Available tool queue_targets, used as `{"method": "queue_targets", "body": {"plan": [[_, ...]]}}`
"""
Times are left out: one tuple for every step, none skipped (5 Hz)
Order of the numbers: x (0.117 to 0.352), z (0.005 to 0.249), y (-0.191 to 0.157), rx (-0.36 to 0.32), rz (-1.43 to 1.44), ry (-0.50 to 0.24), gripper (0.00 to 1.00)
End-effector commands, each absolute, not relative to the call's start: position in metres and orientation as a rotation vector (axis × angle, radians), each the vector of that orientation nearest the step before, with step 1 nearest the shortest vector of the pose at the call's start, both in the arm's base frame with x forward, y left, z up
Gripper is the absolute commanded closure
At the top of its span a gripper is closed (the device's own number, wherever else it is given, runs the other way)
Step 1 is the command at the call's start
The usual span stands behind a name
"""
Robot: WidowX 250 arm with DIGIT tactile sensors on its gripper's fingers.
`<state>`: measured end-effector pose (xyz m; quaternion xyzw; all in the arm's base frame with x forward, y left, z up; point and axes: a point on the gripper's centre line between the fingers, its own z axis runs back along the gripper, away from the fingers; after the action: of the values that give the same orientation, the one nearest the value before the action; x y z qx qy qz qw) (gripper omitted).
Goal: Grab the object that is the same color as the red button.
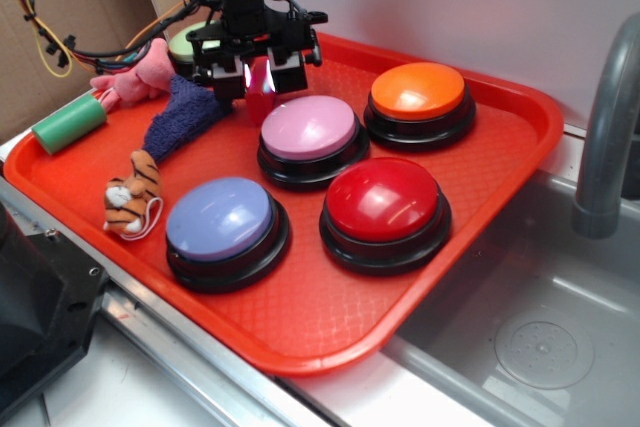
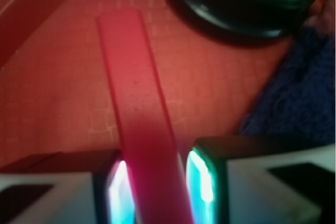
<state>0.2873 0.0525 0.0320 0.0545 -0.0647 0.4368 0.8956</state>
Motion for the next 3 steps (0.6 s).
{"method": "queue_targets", "body": {"plan": [[0.287, 0.101, 0.062, 0.087, 0.756, -0.213, 1.00], [0.271, 0.133, 0.069, 0.078, 0.630, -0.160, 1.00], [0.246, 0.155, 0.071, 0.051, 0.503, -0.167, 1.00]]}}
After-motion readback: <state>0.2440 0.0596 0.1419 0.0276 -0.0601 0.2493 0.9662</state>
